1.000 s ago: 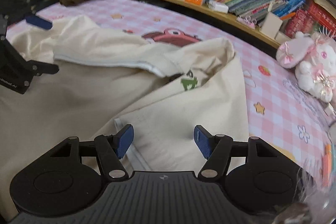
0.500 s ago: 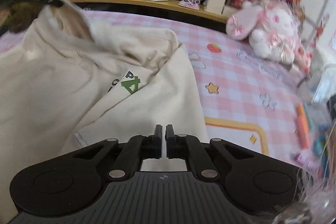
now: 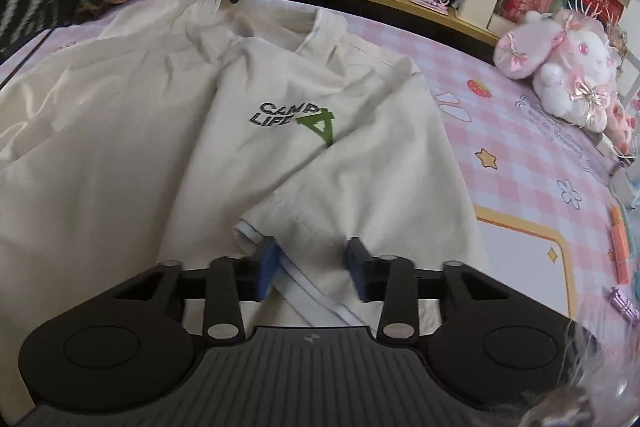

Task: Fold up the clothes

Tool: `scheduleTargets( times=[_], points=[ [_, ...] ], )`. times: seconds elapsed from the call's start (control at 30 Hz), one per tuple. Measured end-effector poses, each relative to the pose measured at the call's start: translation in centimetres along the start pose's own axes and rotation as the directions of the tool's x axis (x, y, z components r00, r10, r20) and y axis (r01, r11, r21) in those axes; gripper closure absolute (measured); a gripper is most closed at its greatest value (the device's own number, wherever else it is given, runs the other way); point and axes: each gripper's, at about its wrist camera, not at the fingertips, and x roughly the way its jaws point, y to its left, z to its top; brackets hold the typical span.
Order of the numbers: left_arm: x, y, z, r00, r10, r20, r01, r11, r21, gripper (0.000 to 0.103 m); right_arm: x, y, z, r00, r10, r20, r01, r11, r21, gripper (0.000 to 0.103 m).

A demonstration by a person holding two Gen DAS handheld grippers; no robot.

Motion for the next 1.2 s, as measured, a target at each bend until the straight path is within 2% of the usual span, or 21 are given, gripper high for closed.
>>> scheduleTargets(
  times=[0.07, 0.2, 0.23, 0.3, 0.4, 0.6, 0.73, 0.8, 0.9, 1.03, 1.13, 1.2],
  points=[
    [-1.9, 0.4, -0.8, 0.999, 0.005, 0.038, -0.007, 0.999, 0.053, 0.023, 0.1, -0.1, 0.1, 1.000, 0.003, 0.000, -0.003, 1.000, -0.006, 0.071],
    [-6.1, 1.8, -2.8, 0.994, 0.014, 0.104, -0.027, 0.991, 0.128, 0.022, 0.4, -0.3, 0.4, 1.000, 0.014, 0.003, -0.014, 1.000, -0.019, 0.071],
    [-7.4, 2.3, -3.6, 0.993, 0.012, 0.117, -0.026, 0.992, 0.122, 0.022, 0.5, -0.5, 0.5, 1.000, 0.023, 0.002, -0.023, 1.000, -0.018, 0.073],
    [-9.6, 3.1, -5.1, 0.991, -0.002, 0.134, -0.010, 0.996, 0.091, 0.021, 0.6, -0.9, 0.6, 0.999, 0.047, 0.001, -0.047, 0.999, -0.009, 0.086],
    [-12.3, 2.8, -8.0, 0.989, -0.026, 0.144, 0.020, 0.999, 0.041, 0.019, 0.3, -2.0, 0.8, 0.998, 0.070, 0.007, -0.070, 0.997, 0.025, 0.094],
    [-14.7, 0.7, -13.1, 0.992, -0.016, 0.125, 0.020, 0.999, -0.027, 0.018, -1.2, -4.7, 1.5, 0.996, 0.066, 0.056, -0.069, 0.996, 0.049, 0.097],
    [-15.1, -0.5, -14.6, 0.994, -0.003, 0.109, 0.007, 0.999, -0.042, 0.018, -1.6, -7.4, 1.9, 0.996, 0.044, 0.075, -0.045, 0.999, 0.015, 0.097],
    [-15.7, -1.0, -14.9, 0.993, 0.016, 0.117, -0.012, 0.999, -0.038, 0.018, -1.6, -9.1, 2.2, 0.997, 0.013, 0.076, -0.009, 0.999, -0.045, 0.098],
    [-16.6, -1.6, -15.3, 0.991, 0.044, 0.129, -0.040, 0.999, -0.033, 0.018, -1.6, -12.4, 2.8, 0.989, -0.107, 0.099, 0.116, 0.989, -0.093, 0.098],
    [-17.8, -2.4, -15.8, 0.986, 0.081, 0.146, -0.079, 0.997, -0.026, 0.018, -1.7, -19.1, 3.4, 0.952, -0.291, 0.091, 0.289, 0.957, 0.036, 0.098],
    [-18.3, -2.6, -16.4, 0.984, 0.101, 0.145, -0.098, 0.995, -0.031, 0.018, -0.3, -22.4, 2.3, 0.942, -0.335, 0.021, 0.332, 0.939, 0.093, 0.098],
    [-18.3, -2.5, -17.0, 0.986, 0.109, 0.127, -0.104, 0.994, -0.042, 0.018, 0.7, -22.9, 1.6, 0.941, -0.338, -0.008, 0.337, 0.937, 0.090, 0.098]
  ],
)
